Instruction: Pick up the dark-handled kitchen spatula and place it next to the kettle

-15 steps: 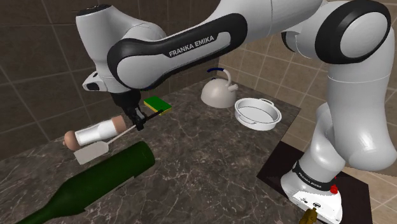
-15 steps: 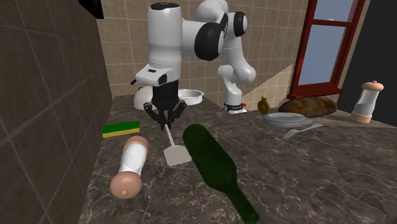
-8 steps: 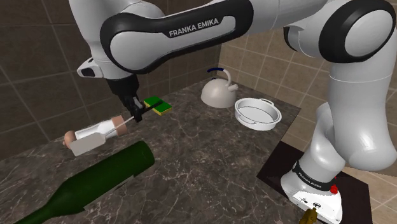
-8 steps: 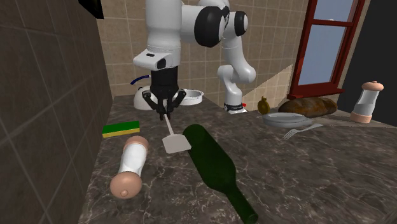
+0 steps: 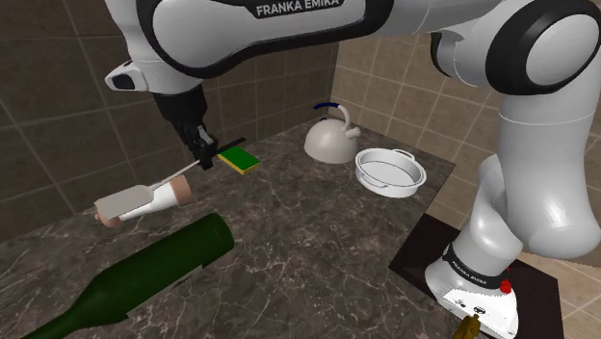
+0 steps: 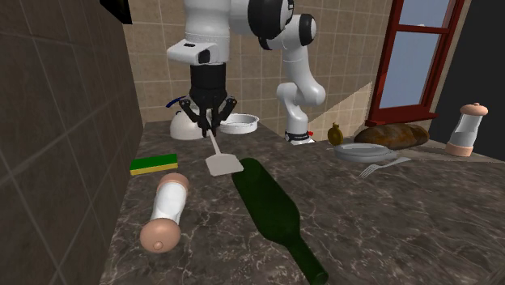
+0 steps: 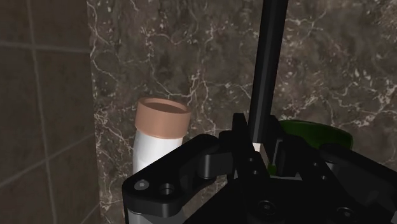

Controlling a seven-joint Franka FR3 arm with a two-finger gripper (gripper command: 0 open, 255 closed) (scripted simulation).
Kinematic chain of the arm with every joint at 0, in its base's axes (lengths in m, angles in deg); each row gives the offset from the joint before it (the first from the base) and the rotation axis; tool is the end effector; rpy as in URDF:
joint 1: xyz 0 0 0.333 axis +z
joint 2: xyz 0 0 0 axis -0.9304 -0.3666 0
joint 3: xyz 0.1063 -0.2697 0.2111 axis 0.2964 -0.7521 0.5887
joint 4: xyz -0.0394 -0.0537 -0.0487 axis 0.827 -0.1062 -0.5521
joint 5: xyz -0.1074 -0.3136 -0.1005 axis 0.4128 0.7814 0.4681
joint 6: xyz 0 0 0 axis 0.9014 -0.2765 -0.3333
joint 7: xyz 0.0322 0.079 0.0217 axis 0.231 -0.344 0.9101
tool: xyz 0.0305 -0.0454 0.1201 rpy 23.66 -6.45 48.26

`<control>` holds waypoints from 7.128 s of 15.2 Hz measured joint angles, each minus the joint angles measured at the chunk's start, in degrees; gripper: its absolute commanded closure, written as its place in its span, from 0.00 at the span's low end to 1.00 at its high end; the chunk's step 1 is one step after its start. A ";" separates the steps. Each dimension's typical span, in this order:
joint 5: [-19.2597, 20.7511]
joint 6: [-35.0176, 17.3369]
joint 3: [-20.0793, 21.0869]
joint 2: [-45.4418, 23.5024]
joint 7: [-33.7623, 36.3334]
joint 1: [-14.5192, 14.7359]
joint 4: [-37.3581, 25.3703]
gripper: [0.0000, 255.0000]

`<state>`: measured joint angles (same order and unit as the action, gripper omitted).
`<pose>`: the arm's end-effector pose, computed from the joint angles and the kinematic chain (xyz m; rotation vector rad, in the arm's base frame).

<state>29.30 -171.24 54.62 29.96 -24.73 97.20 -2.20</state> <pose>0.5238 0.3745 0.5109 2.1834 2.0624 -0.1276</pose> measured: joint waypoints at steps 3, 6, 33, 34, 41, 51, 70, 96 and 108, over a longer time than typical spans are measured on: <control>0.00 2.31 0.02 -0.29 -0.32 0.21 -2.62 1.00; 0.03 4.77 0.00 -0.65 -0.74 0.38 -5.49 1.00; -4.00 2.82 -5.04 25.30 -15.46 -10.10 19.75 1.00; -4.08 2.48 -5.65 26.77 -16.62 -10.67 21.39 1.00; -3.80 -0.56 -10.52 36.04 -24.76 -14.35 32.43 1.00; -1.04 -2.55 -18.77 44.92 -37.06 -19.41 41.12 1.00; 4.25 -6.92 -38.42 44.85 -63.40 -28.22 39.68 1.00; 4.45 -24.43 -46.84 39.12 -69.93 -30.50 50.14 1.00; 3.96 -34.27 -48.78 35.52 -70.07 -30.58 56.09 1.00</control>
<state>33.26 -205.51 5.84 65.47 -94.80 66.62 53.90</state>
